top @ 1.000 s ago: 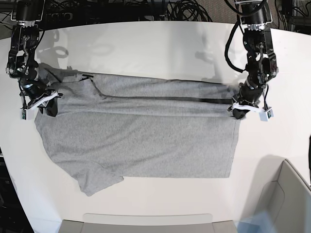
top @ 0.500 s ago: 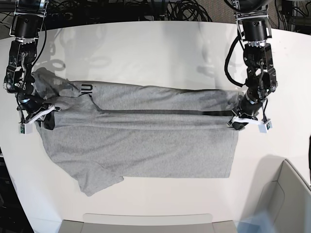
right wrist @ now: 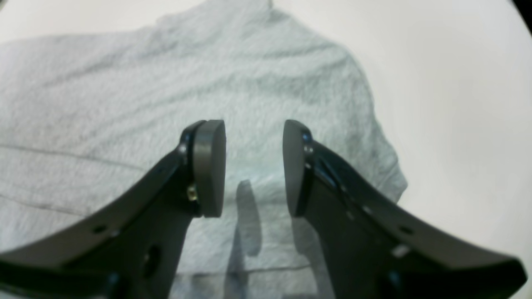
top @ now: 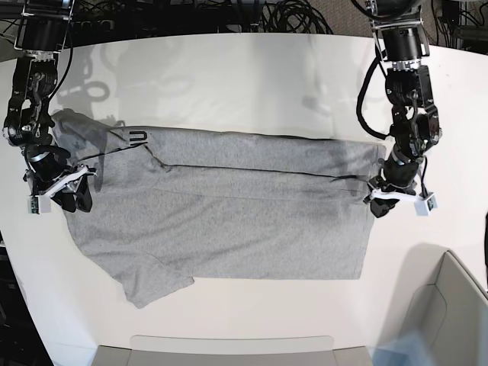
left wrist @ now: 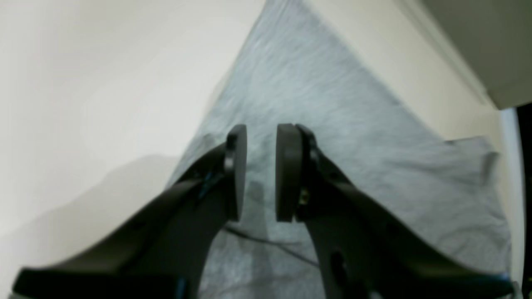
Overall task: Fold the T-shirt properly
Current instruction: 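Lift the shoulder edge with both grippers and fold it over toward the hem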
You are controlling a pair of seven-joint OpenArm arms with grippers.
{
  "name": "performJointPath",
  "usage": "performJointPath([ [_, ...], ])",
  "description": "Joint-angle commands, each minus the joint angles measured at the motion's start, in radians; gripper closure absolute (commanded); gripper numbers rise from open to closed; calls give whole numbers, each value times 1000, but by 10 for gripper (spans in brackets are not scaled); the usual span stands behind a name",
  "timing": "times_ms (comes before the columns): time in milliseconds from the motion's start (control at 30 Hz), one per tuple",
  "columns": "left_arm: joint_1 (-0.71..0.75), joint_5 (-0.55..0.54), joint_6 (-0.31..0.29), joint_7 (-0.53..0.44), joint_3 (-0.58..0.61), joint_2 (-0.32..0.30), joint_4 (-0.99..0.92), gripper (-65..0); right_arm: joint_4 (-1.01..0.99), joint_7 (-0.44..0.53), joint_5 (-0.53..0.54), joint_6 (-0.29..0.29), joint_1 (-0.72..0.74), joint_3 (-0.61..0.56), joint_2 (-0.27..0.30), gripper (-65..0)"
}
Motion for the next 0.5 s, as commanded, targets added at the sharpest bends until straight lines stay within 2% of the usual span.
performJointPath([
  [0, 5, -5, -4, -10, -4, -13, 40, -130, 34, 26, 12, 6, 5, 6, 8, -222],
  [100, 47, -5, -4, -10, 2, -10, 96, -106, 57, 26, 12, 6, -48, 6, -10, -171],
  [200, 55, -3, -4, -4, 22, -8, 70, 0, 50, 26, 12, 6, -84, 6, -18, -96],
  [333, 38, -3, -4, -10, 125, -25, -65, 0, 21, 26, 11, 6, -107, 6, -19, -5],
  [467, 4, -3, -4, -10, 200, -27, -121, 0, -52, 26, 11, 6, -103, 4, -19, 0],
])
